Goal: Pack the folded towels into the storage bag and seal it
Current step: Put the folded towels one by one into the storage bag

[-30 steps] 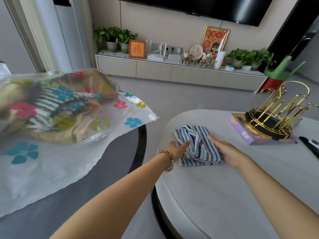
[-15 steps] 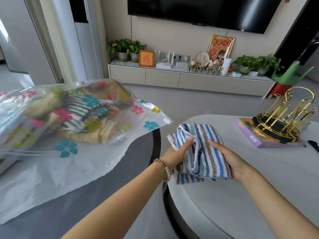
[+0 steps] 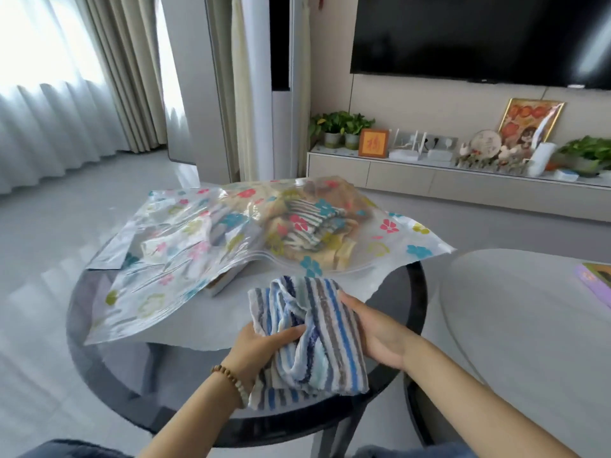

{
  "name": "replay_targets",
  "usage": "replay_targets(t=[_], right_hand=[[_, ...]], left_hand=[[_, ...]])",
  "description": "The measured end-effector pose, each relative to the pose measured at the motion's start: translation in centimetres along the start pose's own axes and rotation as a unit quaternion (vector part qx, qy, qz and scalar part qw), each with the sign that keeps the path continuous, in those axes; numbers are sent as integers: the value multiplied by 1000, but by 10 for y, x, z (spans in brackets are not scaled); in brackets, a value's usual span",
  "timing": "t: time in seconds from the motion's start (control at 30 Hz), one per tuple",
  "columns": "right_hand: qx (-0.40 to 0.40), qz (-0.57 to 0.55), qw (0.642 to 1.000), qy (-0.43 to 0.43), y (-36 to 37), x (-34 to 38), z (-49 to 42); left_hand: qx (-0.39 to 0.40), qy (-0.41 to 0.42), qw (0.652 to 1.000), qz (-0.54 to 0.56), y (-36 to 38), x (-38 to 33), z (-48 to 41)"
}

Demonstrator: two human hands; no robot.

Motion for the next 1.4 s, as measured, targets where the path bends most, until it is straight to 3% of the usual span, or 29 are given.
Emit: replay_targets(t=[0.2, 0.43, 0.6, 0.83, 1.0, 1.07, 1.13, 1.3, 1.4], right_hand=[[-33, -126, 991, 40, 47, 4, -66], [-11, -222, 972, -69, 82, 63, -96], [43, -160, 975, -151, 97, 123, -93], [92, -54, 981, -163, 109, 152, -89], [94, -33, 984, -151, 102, 135, -95], [94, -21, 985, -142, 97, 124, -94], [88, -19, 987, -134, 90, 113, -93], [33, -15, 992, -123, 72, 92, -85], [-51, -119, 986, -101, 49, 86, -80]], left_hand=[[-73, -32, 996, 34, -87, 6, -1], [-77, -17, 993, 89, -99, 3, -19], [-65, -5, 992, 107, -84, -10, -40], [-72, 29, 986, 145, -63, -54, -108], [-216, -20, 975, 48, -63, -46, -126], [-247, 15, 968, 35, -60, -37, -113], [-225, 74, 971, 39, -56, -33, -94], [-38, 141, 981, 130, -40, -63, -50], [-1, 79, 931, 357, -43, -77, -42]])
Point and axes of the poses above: each hand's wrist, its own z-axis away from the middle knuckle, its own y-axis out of the palm, x = y × z, the point moved 3 cm from there along -z, towards the middle knuckle, and after that the axes turned 1 degree about y, right-handed, at the moved point
